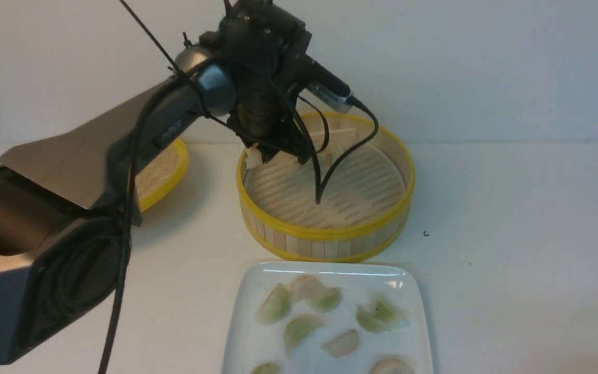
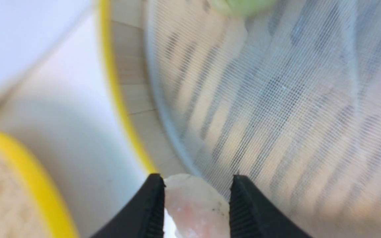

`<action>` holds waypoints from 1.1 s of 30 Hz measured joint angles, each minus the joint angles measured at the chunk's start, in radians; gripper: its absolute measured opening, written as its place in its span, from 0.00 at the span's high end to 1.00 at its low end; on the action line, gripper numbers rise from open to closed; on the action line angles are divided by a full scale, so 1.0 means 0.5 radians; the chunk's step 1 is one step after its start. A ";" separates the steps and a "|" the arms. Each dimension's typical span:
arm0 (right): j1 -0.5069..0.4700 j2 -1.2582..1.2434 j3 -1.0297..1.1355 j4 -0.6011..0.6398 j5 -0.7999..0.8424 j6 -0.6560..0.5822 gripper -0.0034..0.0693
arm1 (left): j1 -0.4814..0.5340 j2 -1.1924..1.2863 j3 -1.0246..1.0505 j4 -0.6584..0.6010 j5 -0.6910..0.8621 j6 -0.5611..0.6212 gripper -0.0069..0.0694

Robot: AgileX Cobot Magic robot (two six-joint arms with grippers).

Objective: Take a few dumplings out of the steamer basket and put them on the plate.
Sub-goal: Use the left arm to put the dumpling into the plate

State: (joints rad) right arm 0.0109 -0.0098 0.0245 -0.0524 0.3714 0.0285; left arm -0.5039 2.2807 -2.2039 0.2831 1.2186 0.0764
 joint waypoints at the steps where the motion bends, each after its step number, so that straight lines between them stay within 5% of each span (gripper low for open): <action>1: 0.000 0.000 0.000 0.000 0.000 0.000 0.97 | 0.000 -0.060 -0.002 -0.019 0.020 0.021 0.61; 12: 0.000 0.000 0.000 0.000 0.000 0.000 0.97 | 0.000 -0.386 0.056 -0.333 0.040 0.110 0.61; 25: 0.000 0.000 0.000 0.000 0.000 0.000 0.97 | 0.000 -0.932 1.346 -0.781 0.042 0.118 0.61; 33: 0.000 0.000 0.000 0.000 0.000 0.000 0.97 | -0.072 -0.932 1.738 -0.928 -0.055 0.170 0.61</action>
State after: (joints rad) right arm 0.0109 -0.0098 0.0245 -0.0524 0.3714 0.0285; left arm -0.5400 1.8145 -1.3349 -0.1810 1.1909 0.1613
